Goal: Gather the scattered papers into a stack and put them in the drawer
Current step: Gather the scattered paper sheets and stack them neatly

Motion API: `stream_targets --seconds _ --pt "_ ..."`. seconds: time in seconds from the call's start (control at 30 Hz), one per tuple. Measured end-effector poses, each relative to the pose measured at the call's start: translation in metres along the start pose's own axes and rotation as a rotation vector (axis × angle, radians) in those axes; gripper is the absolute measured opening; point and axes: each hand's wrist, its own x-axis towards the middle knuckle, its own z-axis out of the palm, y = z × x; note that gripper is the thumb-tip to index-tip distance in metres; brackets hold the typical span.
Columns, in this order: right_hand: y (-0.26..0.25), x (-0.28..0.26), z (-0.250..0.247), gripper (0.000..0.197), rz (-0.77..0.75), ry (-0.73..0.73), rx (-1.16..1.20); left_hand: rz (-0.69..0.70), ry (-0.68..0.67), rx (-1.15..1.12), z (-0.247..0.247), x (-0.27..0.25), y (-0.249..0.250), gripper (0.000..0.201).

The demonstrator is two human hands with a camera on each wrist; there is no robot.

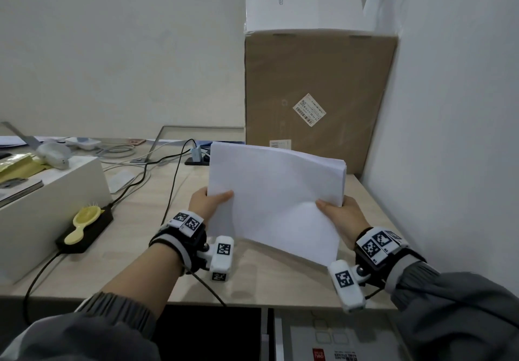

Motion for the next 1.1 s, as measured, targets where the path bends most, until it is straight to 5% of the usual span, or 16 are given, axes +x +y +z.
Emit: stream_targets --seconds 0.07,0.13,0.2,0.3,0.4,0.57,0.7,0.83,0.93,1.1 --pt "0.0 -0.004 0.003 0.003 0.011 0.035 0.085 -0.005 0.041 0.05 -0.001 0.002 0.007 0.09" --pt "0.003 -0.006 0.006 0.011 0.055 0.087 0.231 -0.054 0.089 0.031 -0.002 -0.003 0.006 0.093" --pt "0.009 -0.007 0.01 0.019 0.136 0.111 0.4 -0.177 -0.012 -0.087 0.001 -0.013 0.0 0.095" --pt "0.013 -0.01 0.017 0.01 0.228 0.075 0.547 -0.343 -0.285 -0.315 0.018 -0.037 -0.001 0.064" --pt "0.016 -0.016 0.03 0.018 0.255 0.053 0.603 -0.228 -0.508 -0.432 0.045 -0.052 -0.001 0.044" --pt "0.022 -0.023 0.039 0.05 0.209 -0.063 0.65 -0.051 -0.279 -0.568 0.059 -0.042 0.0 0.044" --pt "0.023 -0.017 0.012 0.035 0.173 -0.089 0.634 0.0 -0.3 -0.424 0.037 -0.042 0.001 0.047" --pt "0.019 -0.013 -0.011 0.07 0.218 -0.283 0.313 0.027 -0.378 -0.266 0.01 -0.043 0.004 0.045" --pt "0.01 -0.008 -0.006 0.047 0.199 -0.392 0.099 0.082 -0.395 -0.19 0.006 -0.039 0.009 0.056" --pt "0.01 0.017 0.016 0.039 0.05 -0.147 -0.027 0.208 -0.264 -0.159 0.022 -0.029 0.019 0.046"
